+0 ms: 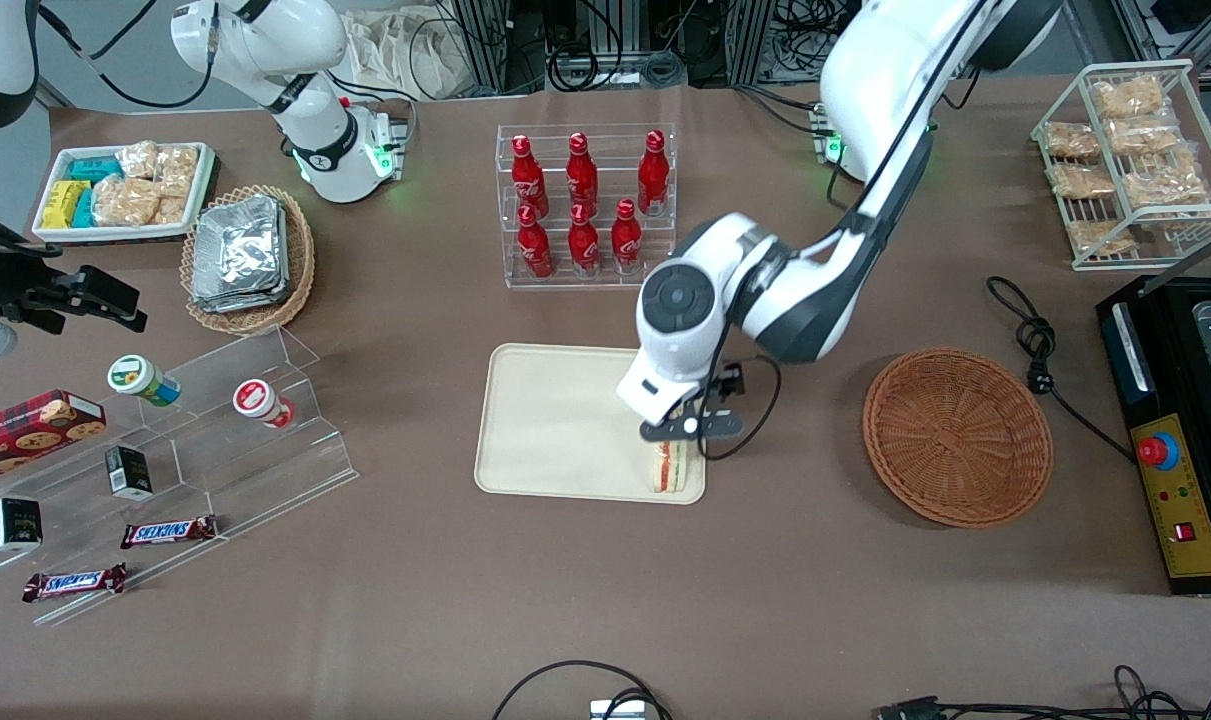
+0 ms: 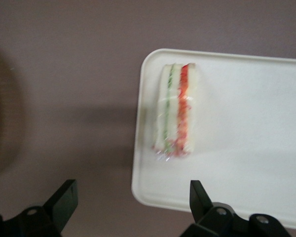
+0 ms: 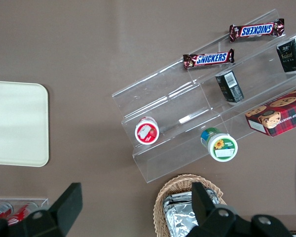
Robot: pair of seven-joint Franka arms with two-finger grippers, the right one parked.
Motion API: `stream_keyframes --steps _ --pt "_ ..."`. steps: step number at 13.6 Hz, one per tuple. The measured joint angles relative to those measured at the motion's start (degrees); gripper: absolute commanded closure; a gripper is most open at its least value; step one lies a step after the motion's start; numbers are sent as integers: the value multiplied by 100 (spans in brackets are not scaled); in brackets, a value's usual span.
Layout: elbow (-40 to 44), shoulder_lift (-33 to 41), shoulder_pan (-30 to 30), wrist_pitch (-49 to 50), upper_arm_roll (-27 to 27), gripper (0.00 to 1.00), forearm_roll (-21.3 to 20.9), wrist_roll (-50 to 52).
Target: Place sandwich from basket to tray
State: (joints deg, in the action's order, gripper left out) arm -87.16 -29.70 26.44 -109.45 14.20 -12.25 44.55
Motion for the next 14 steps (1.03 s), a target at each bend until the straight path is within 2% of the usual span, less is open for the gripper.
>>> stream_keyframes --steps 4,6,9,12,14 --pt "-1490 1711 -546 202 -41 0 533 -1293" --pt "-1809 2282 -959 572 -82 0 607 -1928" --pt "-1765 2583 -1709 1017 -116 0 629 -2681" --pt "-1464 2584 -2425 1212 -134 0 687 -2903" --pt "-1227 2540 -2723 1238 -135 0 894 -2932"
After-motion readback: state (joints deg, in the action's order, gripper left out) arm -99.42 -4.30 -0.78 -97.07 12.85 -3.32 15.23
